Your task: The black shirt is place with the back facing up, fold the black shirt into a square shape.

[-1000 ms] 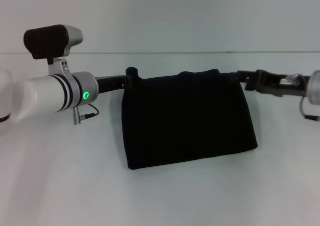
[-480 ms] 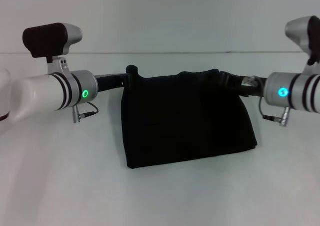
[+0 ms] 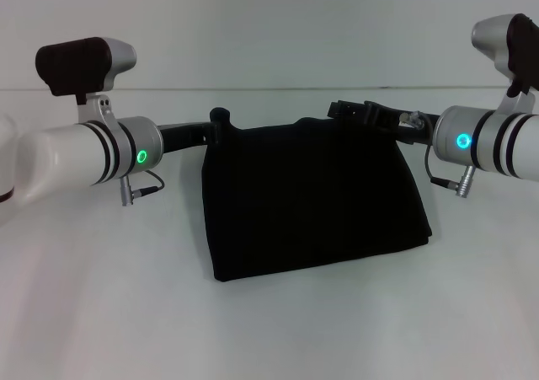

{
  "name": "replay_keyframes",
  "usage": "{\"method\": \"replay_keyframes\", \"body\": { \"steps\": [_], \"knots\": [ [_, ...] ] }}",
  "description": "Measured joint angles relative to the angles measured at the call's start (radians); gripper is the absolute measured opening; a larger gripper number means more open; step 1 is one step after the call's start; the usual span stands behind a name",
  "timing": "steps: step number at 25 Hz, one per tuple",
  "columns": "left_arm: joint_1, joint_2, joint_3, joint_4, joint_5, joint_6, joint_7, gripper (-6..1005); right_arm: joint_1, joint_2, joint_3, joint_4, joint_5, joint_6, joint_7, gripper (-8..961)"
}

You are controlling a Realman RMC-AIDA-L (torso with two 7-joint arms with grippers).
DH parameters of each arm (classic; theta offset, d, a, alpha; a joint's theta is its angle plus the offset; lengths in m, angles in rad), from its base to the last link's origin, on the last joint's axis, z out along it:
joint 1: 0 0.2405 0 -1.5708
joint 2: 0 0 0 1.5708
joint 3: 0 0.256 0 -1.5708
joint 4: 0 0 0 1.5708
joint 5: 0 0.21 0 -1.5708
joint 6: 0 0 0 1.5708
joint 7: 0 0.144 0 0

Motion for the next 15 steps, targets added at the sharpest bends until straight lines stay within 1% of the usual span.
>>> {"method": "replay_keyframes", "body": {
  "steps": [4,9,12,13,14,15],
  "knots": [
    [0.005,0.000,-0.001,0.002,-0.001,0.000,0.000,13,-0.001,0.000,0.000,0.006,0.064,0.001,-0.063,721],
    [0.010,-0.003,-0.003,0.009,-0.002,0.000,-0.002,13,-0.002,-0.001,0.000,0.006,0.081,0.006,-0.083,718],
    [0.010,-0.003,-0.003,0.009,-0.002,0.000,-0.003,13,-0.004,-0.009,-0.001,0.006,0.079,0.017,-0.083,716],
    [0.011,-0.003,-0.003,0.009,-0.002,-0.001,-0.003,14,-0.009,-0.013,-0.001,0.006,0.078,0.022,-0.083,716],
    [0.012,-0.003,-0.004,0.009,-0.002,-0.001,-0.003,14,-0.019,-0.023,-0.001,0.001,0.077,0.022,-0.083,715],
    [0.012,-0.003,-0.004,0.009,-0.002,-0.001,-0.003,14,-0.019,-0.023,-0.001,0.001,0.077,0.022,-0.083,715]
  ]
}}
